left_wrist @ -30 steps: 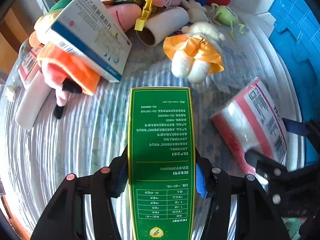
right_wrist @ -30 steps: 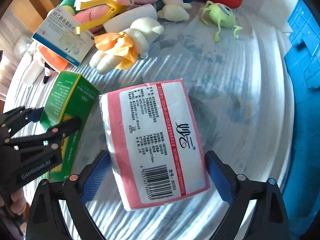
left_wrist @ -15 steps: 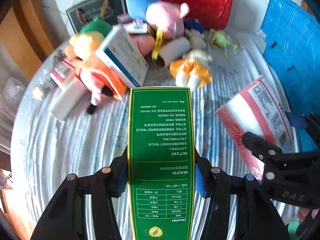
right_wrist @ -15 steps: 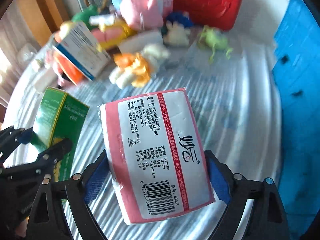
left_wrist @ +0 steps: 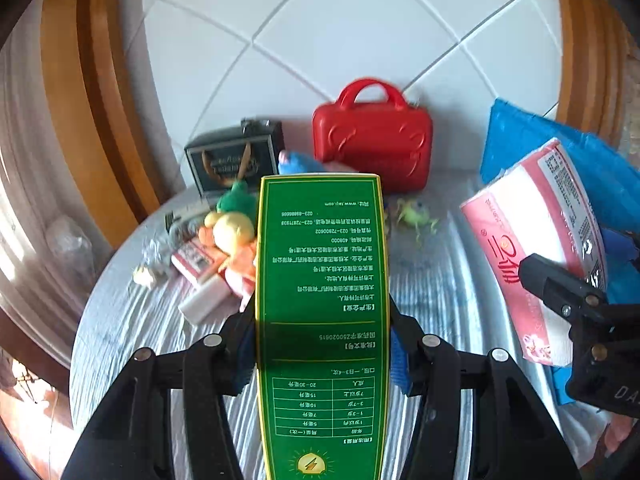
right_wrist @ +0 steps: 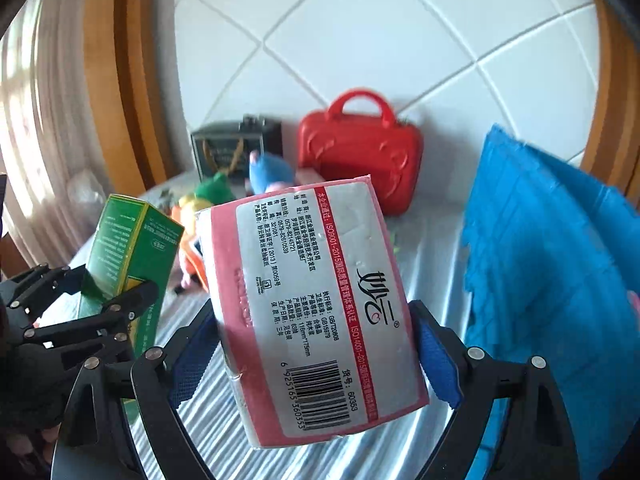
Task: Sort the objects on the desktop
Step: 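Carry the green box and pink tissue pack with both grippers over the blue bin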
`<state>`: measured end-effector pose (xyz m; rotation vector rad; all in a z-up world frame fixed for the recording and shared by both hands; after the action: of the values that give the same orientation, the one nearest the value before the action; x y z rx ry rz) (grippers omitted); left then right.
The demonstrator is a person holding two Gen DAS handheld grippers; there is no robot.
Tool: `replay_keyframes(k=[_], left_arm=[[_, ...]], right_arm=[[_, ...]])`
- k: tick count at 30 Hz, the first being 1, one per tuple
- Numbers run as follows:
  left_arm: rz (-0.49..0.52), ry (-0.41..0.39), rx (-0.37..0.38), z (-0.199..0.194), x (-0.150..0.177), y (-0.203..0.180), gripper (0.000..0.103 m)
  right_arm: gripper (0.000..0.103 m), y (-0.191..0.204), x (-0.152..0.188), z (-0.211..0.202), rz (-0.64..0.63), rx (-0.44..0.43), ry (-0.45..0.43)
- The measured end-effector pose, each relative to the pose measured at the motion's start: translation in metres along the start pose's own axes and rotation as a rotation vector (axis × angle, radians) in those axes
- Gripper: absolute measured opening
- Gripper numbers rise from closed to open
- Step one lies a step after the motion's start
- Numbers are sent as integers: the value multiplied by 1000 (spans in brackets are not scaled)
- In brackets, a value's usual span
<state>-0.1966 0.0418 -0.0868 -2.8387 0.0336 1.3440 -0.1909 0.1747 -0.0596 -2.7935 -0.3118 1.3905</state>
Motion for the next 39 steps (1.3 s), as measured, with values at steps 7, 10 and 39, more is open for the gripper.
replay_keyframes(k=[7,10,39], left_arm=[[53,-79,73,-45,-13,-9,52],[67,-114,117,-61,-20,-21,52],[100,-123,365,-123,-118,-430,52]], right_arm=[[91,-3,-14,-57,60,117,-83],[91,-12,-15,-86,72,186,-103],[91,-401,28,-203,157,365,-77]])
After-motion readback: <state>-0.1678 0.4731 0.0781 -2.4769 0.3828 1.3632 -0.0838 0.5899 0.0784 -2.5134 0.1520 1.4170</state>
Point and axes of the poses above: each gripper's, at about its wrist camera, not at the fingertips, and z roughly the way its jaws point, y to its left, x to its underside, the point moved 10 cm from there along z, roughly the way its jaws point, and after that the axes turned 3 degrees about -z, right-handed, at the moved point
